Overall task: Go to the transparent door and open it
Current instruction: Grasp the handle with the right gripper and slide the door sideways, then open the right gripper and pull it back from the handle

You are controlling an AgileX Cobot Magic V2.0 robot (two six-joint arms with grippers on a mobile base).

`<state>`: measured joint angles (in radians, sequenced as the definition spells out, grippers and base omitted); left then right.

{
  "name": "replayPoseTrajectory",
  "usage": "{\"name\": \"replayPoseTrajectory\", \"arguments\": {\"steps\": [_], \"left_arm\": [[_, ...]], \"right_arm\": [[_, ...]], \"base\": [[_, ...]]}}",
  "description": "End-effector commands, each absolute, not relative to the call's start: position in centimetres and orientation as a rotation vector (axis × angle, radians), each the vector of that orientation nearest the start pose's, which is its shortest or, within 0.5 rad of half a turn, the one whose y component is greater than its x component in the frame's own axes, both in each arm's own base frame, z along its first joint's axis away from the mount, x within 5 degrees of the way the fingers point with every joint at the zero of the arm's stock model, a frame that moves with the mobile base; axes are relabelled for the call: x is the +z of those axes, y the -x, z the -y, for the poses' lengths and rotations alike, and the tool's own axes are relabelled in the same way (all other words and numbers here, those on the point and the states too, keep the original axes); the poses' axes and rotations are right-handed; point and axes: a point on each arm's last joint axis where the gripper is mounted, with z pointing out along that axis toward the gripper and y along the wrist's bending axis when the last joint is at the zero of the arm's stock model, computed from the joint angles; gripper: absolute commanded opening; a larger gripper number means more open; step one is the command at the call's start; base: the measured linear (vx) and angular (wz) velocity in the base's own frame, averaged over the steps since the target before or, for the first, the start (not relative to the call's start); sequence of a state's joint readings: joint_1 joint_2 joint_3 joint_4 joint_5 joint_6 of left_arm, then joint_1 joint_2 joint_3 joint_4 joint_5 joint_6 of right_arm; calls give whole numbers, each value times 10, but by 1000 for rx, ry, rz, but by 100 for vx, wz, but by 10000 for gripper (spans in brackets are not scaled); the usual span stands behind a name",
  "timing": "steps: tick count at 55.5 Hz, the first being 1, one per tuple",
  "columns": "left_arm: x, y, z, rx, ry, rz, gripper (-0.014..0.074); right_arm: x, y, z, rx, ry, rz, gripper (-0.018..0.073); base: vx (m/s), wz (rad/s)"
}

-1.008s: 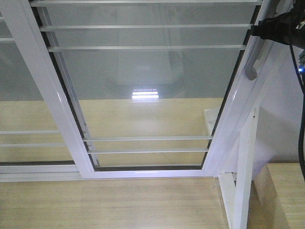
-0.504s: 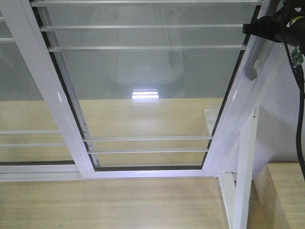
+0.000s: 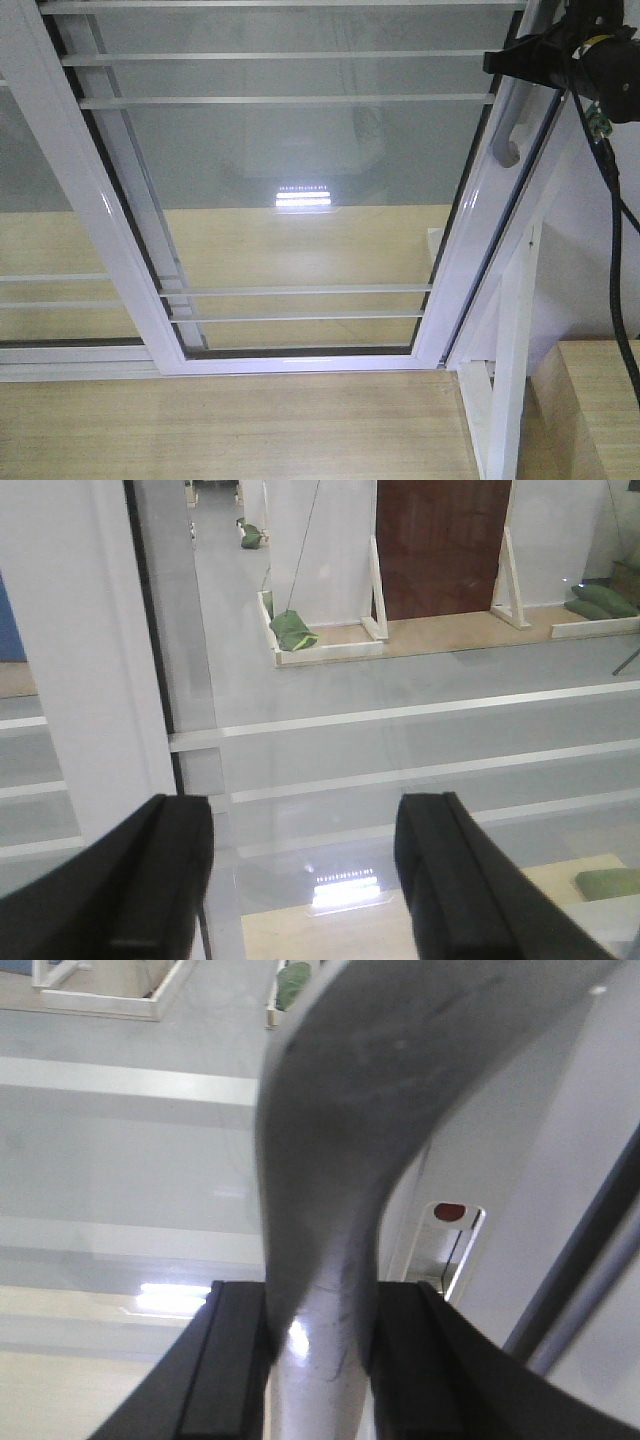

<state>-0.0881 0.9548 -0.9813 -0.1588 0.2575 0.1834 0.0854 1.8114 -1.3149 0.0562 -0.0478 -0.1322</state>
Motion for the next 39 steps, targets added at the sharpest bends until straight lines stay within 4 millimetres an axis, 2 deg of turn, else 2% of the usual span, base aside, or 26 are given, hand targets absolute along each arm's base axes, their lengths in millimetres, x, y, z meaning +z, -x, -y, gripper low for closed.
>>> {"name": "replayPoseTrajectory", "arguments": {"steps": [1, 27, 39], "left_arm": [[434, -199, 20, -77, -110, -1590, 523], [434, -199, 20, -78, -109, -1590, 523], [434, -199, 20, -78, -109, -1590, 523]], "right_arm": [[322, -421, -69, 44, 214, -1701, -8], [321, -414, -103, 119, 272, -1713, -8], [321, -405, -134, 169, 342, -1695, -8]], "base": [[0, 0], [0, 0], [0, 0]]}}
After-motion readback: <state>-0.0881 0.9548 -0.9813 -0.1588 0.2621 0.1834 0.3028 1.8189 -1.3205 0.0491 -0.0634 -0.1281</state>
